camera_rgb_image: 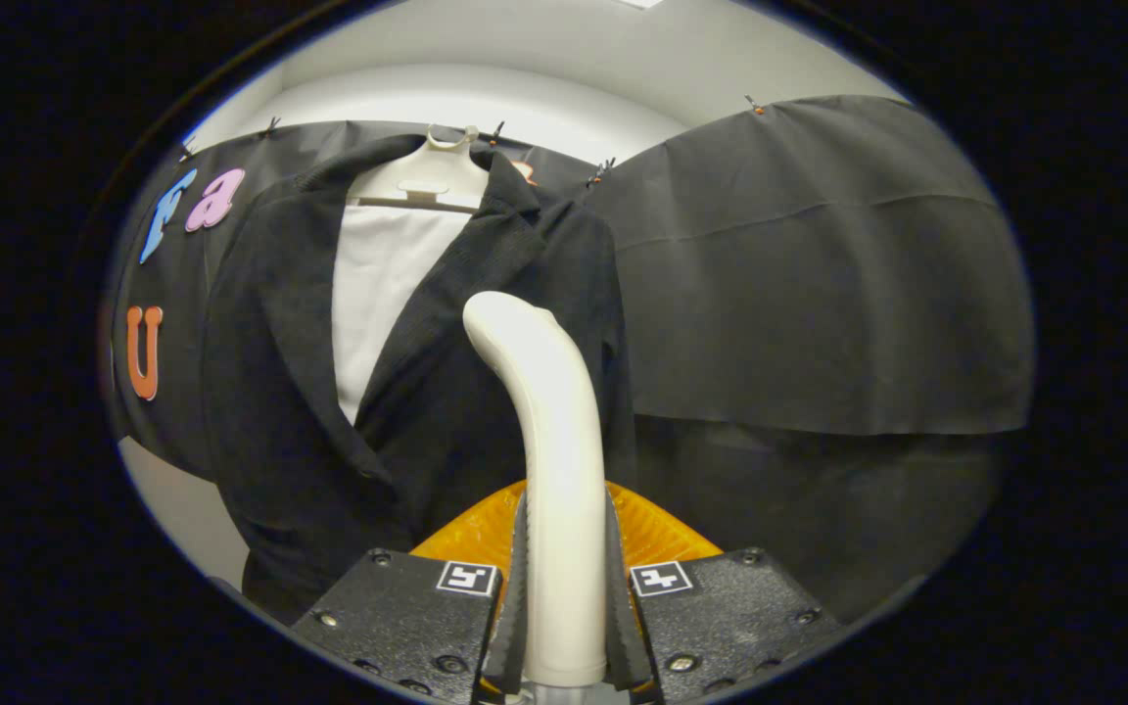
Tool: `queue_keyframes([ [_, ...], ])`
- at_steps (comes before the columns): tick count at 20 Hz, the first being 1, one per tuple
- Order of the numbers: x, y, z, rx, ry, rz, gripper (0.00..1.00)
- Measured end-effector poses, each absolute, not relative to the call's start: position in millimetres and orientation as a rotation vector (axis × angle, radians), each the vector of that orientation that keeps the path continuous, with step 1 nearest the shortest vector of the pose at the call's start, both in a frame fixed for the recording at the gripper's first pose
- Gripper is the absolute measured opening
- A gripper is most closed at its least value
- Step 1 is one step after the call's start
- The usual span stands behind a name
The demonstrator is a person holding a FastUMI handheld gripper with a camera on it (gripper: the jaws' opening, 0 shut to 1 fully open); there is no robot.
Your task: Iron the clothes twice with a garment steamer, once on the left side and once on the right side.
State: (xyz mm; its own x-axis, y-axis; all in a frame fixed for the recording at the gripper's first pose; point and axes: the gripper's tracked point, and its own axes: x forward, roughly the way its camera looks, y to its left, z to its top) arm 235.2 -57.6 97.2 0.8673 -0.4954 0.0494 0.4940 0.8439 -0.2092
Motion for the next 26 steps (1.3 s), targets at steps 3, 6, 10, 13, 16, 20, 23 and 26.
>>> queue_keyframes([
  [3,233.7,-59.1,73.7,-0.235,0.043,-0.528,0.36],
  [6,230.4,-66.5,50.8,-0.251,0.084,-0.551,0.36],
  [10,230.6,-70.0,30.5,-0.246,0.117,-0.575,0.37],
  [13,223.2,-73.7,8.6,-0.231,0.140,-0.582,0.37],
  [16,223.4,-75.2,-5.0,-0.230,0.164,-0.588,0.36],
  [20,218.3,-63.0,-33.7,-0.255,0.195,-0.582,0.36],
  [23,219.7,-56.2,-40.7,-0.281,0.212,-0.577,0.37],
  [26,220.9,-53.0,-43.3,-0.286,0.220,-0.570,0.37],
])
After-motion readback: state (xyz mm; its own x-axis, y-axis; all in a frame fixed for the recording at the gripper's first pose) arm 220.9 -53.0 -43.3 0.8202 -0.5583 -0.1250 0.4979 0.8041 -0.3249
